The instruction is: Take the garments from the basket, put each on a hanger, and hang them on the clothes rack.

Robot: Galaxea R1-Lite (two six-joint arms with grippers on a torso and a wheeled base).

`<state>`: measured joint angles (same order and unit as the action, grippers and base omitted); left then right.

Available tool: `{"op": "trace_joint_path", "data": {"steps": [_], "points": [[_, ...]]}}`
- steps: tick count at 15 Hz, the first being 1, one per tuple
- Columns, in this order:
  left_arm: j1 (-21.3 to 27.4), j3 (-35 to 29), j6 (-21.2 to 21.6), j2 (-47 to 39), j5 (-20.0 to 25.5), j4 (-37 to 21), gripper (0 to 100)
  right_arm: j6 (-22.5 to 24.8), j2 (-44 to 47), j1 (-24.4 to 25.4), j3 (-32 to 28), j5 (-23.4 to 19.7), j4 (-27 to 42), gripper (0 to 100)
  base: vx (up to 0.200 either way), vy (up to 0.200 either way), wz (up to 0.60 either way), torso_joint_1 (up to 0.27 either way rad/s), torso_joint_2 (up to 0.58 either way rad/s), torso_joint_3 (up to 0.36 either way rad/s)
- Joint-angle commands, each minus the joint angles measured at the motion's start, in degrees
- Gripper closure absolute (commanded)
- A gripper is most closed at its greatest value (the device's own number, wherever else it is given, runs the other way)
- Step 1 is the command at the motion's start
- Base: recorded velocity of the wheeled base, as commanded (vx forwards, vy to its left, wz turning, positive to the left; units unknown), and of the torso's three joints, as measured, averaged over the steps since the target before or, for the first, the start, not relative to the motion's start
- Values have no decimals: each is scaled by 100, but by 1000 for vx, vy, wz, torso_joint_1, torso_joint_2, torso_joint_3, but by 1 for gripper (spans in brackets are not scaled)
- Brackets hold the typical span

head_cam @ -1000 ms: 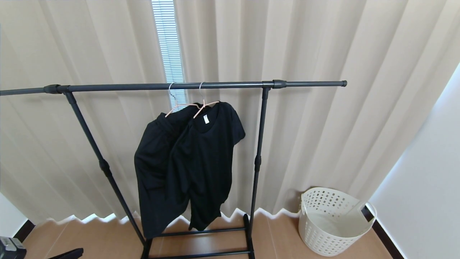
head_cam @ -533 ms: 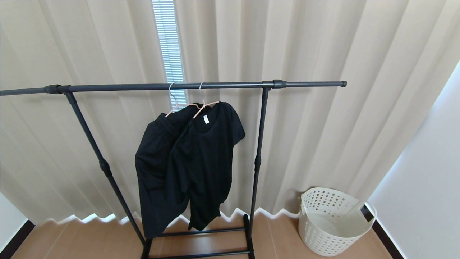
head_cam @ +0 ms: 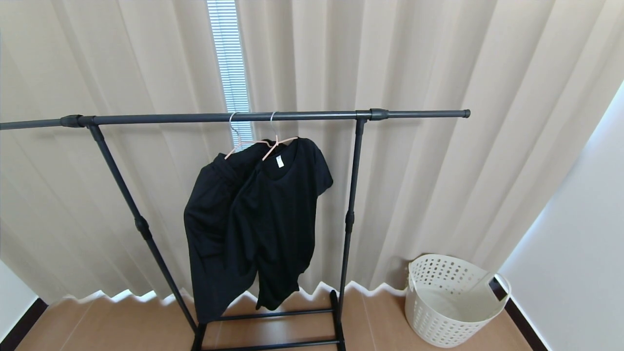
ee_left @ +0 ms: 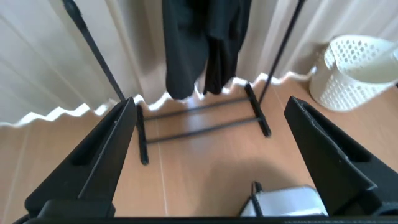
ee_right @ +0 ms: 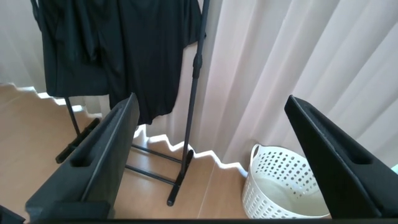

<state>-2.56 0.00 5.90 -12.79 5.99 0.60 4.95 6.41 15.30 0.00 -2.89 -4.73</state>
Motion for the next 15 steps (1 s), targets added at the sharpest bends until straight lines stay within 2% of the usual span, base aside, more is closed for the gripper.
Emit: {"op": "trace_joint_path", "data": {"steps": [1, 4, 7, 9, 11, 13, 15], "points": [[-78, 0, 8, 787, -54, -7, 0, -3, -79, -18, 0, 263, 25, 0, 0, 0, 0, 0, 0, 0], [-78, 0, -133, 795, -62, -7, 0, -29, -70, -291, 0, 561, -10, 0, 0, 0, 0, 0, 0, 0], [-78, 0, -168, 787, -89, -16, 0, -20, -96, -1161, 0, 561, -10, 0, 0, 0, 0, 0, 0, 0], [-52, 0, -370, 804, -177, -7, 0, -29, -641, -1486, 0, 412, -28, 0, 0, 0, 0, 0, 0, 0], [291, 0, -344, 1244, -177, -7, 0, -196, -624, -1486, 0, 403, -90, 0, 0, 0, 0, 0, 0, 0], [274, 0, -335, 1252, -352, -16, 0, -372, -632, -1486, 0, 377, -90, 0, 0, 0, 0, 0, 0, 0], [274, 0, -458, 1252, -458, -16, 0, -354, -624, -1486, 0, 368, -90, 0, 0, 0, 0, 0, 0, 0]]}}
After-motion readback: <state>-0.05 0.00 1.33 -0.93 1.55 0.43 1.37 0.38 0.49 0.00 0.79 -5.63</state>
